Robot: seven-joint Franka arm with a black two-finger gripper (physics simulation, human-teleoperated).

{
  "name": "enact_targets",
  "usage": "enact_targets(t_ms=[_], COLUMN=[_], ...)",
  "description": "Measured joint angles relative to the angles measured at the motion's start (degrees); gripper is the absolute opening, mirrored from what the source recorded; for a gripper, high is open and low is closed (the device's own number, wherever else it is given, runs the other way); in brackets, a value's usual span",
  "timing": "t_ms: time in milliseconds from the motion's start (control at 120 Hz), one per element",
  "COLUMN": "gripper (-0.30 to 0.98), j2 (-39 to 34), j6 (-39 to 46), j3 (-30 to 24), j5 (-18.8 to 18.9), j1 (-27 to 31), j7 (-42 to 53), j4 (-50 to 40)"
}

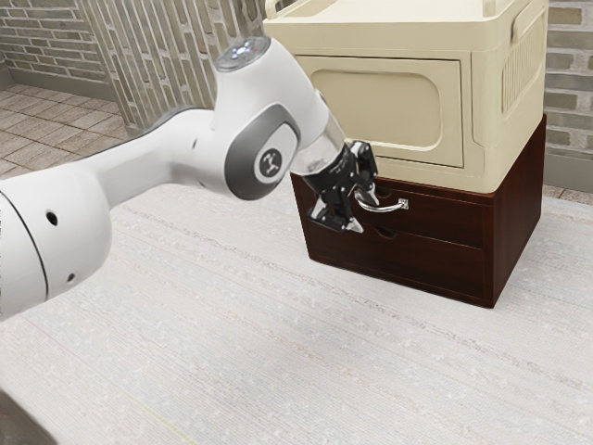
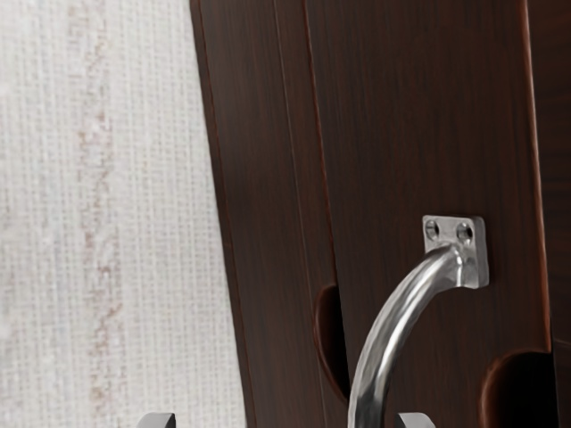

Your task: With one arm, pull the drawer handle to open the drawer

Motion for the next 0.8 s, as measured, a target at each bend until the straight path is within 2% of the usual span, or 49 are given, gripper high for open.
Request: enact_targets(t_ms=[308,617,800], gripper=[0.26,0.01,-0.06], j2=[0.62,0.62,0.25], j6=[0.87,1.18,1.16], j3=[0.0,0.0,0.07], j5=[-0.16,-0.76,-1.01], j1=[0.14,0.13,0.02], j7=[-0.09,-0.25,-0.29], j4=[0.0,0.01,-0.52])
